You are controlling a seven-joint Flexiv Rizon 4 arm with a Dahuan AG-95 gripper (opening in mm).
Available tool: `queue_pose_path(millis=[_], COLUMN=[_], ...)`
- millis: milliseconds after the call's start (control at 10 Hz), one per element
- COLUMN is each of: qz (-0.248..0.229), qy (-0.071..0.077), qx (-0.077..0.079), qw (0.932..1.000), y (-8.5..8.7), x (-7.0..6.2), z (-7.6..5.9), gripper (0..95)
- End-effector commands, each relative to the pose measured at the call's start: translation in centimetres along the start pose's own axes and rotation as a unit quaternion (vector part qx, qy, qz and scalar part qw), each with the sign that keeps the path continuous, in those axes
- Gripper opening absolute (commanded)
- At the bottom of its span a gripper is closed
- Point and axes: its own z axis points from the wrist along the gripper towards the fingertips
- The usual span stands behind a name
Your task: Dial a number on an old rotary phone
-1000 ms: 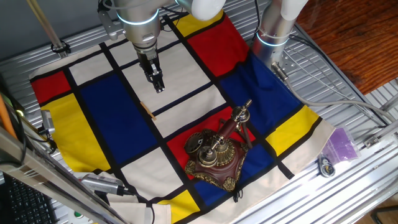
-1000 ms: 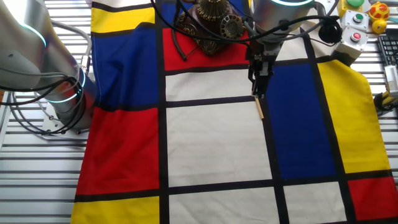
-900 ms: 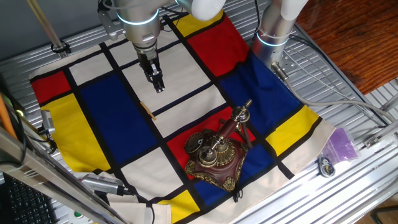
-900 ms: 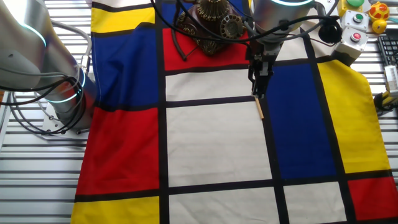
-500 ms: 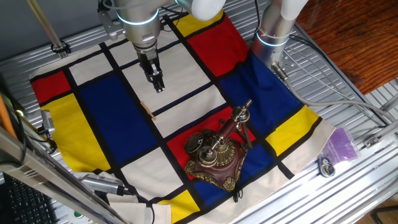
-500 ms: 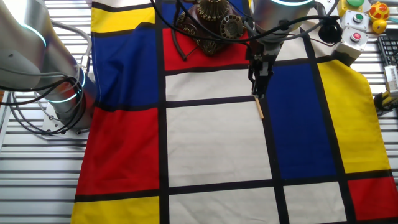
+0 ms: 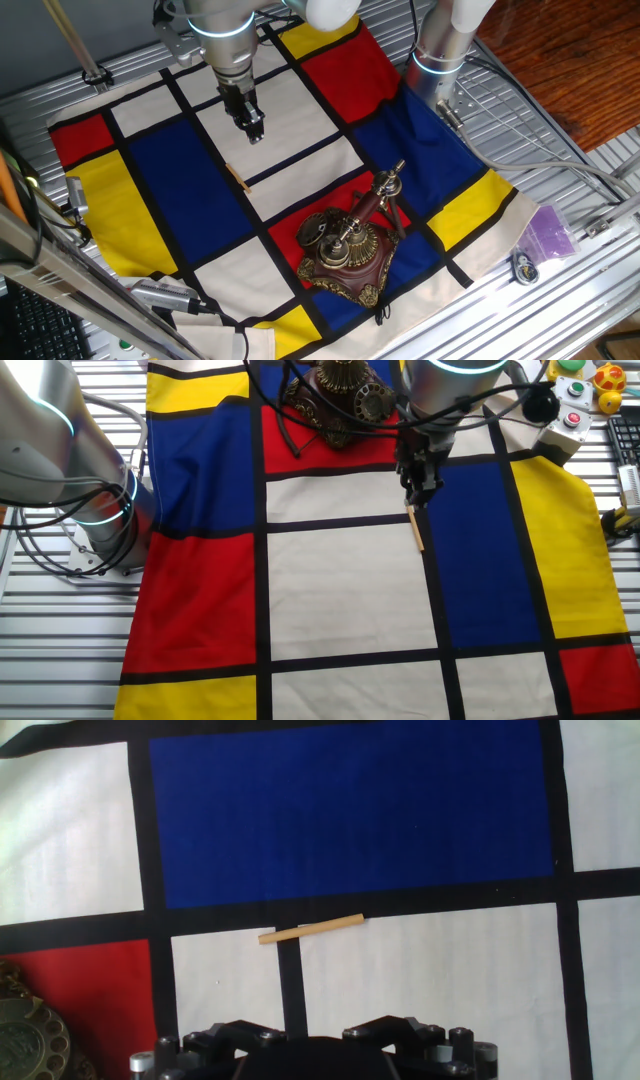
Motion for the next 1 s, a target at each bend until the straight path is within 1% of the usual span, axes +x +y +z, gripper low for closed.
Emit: queue_pose_path(millis=[100,200,300,400,500,600,700,800,900,1000], qz=[-0.052,-0.072,-0.092,-0.128,-0.185,-0.228,-0.28,-0.321,-0.368,-0.403], qy=[0.004,0.014,0.019,0.024,0.026,0.026,0.023,0.021,0.015,0.015], qx=[-0.005,-0.009,-0.011,-0.014,-0.015,-0.014,-0.017,-0.018,-0.017,-0.017], qw=[0.9986,0.9973,0.9955,0.9914,0.9822,0.9733,0.9596,0.9467,0.9295,0.915], y=[0.0,0.0,-0.2,-0.7,-1.9,-2.7,-3.6,-4.0,-4.5,-5.0], x=[-0.1,-0.1,0.0,0.0,0.1,0.1,0.1,-0.1,-0.7,-1.5], z=[0.0,0.0,0.2,0.6,1.2,1.8,2.7,3.3,4.2,5.1], gripper=[0.0,0.0,0.0,0.0,0.0,0.0,0.0,0.0,0.0,0.0])
